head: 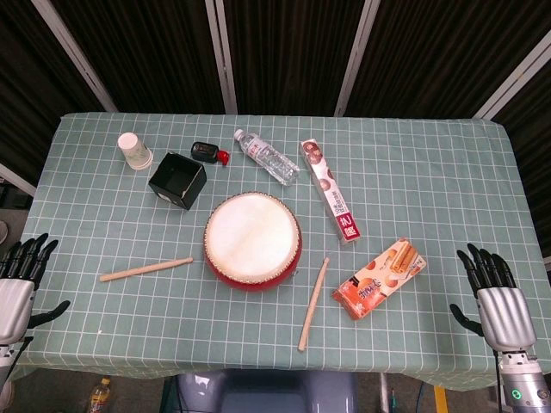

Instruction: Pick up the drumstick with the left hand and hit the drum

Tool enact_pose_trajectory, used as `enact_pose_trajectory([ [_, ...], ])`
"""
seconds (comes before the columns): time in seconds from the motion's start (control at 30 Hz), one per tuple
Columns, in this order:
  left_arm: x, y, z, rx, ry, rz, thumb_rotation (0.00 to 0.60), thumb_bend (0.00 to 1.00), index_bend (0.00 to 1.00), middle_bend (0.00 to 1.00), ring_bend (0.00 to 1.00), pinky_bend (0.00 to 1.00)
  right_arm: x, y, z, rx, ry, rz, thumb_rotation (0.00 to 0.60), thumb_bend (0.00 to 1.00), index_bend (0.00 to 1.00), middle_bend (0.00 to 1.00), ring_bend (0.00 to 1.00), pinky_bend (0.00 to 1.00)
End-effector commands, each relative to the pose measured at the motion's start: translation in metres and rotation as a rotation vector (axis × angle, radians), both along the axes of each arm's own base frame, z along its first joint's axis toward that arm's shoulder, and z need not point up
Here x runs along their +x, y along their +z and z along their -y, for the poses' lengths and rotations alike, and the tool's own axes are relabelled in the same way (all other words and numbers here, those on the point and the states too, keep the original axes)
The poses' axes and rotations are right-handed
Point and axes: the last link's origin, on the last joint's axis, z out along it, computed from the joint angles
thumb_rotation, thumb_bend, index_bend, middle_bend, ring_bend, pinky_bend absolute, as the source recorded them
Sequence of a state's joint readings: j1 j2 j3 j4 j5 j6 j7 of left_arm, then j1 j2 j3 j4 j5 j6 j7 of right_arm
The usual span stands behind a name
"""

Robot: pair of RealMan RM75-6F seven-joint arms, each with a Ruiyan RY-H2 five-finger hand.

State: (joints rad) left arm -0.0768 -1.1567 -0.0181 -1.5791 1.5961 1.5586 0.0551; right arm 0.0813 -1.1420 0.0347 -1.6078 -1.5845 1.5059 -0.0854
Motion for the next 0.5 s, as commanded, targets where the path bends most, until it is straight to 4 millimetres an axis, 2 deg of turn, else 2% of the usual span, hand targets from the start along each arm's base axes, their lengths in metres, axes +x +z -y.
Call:
enact_pose_trajectory([
  [0.03, -0.0002, 0.0000, -0.0001, 0.000, 0.001, -0.001, 0.600, 0.00, 0.00, 0.00, 0.00, 0.00, 0.0002, 0.0002, 0.0003, -0.001, 0.000, 0.002, 0.600, 0.28, 0.00, 0.00, 0.00, 0.08],
  [0.5, 0.0000, -0.0019, -0.0007, -0.012, 0.000, -0.007, 0.600, 0.00, 0.00, 0.00, 0.00, 0.00, 0.0003, 0.0015, -0.0007, -0.006, 0.002, 0.003, 0.600, 0.28, 0.00, 0.00, 0.00, 0.08],
])
